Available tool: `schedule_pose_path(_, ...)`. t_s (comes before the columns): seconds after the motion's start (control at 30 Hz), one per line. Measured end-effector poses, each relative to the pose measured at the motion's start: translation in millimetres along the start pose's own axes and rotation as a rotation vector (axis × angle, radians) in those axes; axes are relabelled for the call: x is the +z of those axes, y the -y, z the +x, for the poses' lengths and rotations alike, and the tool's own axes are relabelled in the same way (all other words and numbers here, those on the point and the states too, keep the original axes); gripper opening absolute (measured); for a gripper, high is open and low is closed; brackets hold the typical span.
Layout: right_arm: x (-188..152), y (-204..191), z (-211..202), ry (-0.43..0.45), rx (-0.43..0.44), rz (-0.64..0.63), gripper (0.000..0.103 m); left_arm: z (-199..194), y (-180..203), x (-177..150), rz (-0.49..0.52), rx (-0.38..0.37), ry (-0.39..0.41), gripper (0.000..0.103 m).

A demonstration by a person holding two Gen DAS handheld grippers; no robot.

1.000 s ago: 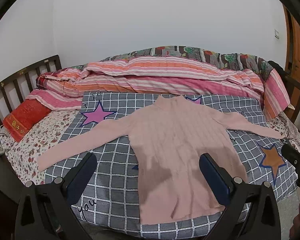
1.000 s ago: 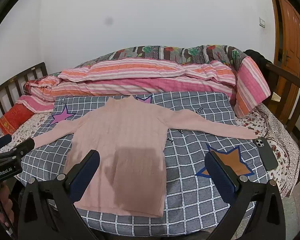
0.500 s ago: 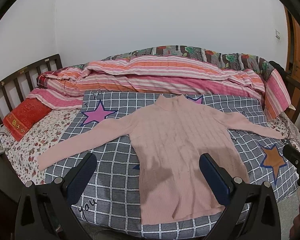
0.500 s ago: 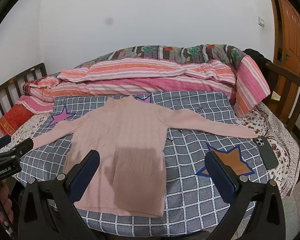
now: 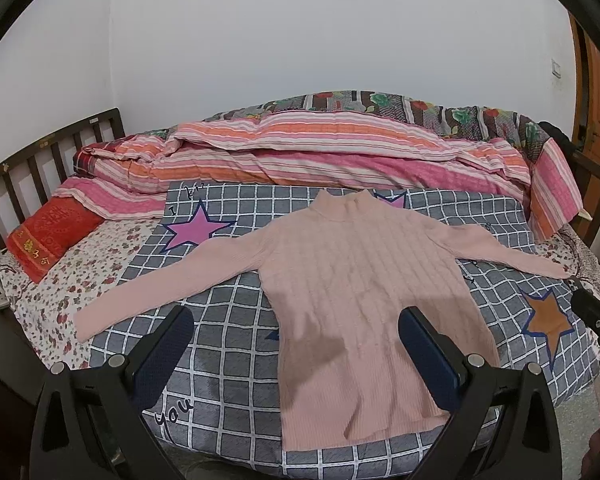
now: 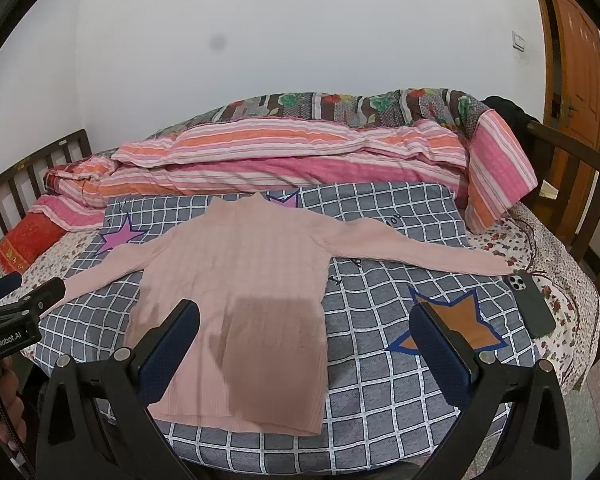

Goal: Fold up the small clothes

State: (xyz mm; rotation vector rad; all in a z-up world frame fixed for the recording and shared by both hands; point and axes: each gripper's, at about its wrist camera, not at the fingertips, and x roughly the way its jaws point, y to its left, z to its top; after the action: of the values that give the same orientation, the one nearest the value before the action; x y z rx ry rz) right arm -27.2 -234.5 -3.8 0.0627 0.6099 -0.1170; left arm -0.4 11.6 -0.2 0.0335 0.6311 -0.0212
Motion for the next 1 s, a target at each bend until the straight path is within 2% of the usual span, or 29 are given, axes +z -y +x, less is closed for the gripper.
schedule_pose_path(0.7,1,-1,1,0.002,0.009,0.006,0.103,2,-1,2,-0.014,-0.013,0.007,0.103)
schedule_pose_path(1.0,5,-6,17,-0.011,-0.008,-0.017,0.103,39,-23,2,-0.088,-0.009,-0.053,0.103)
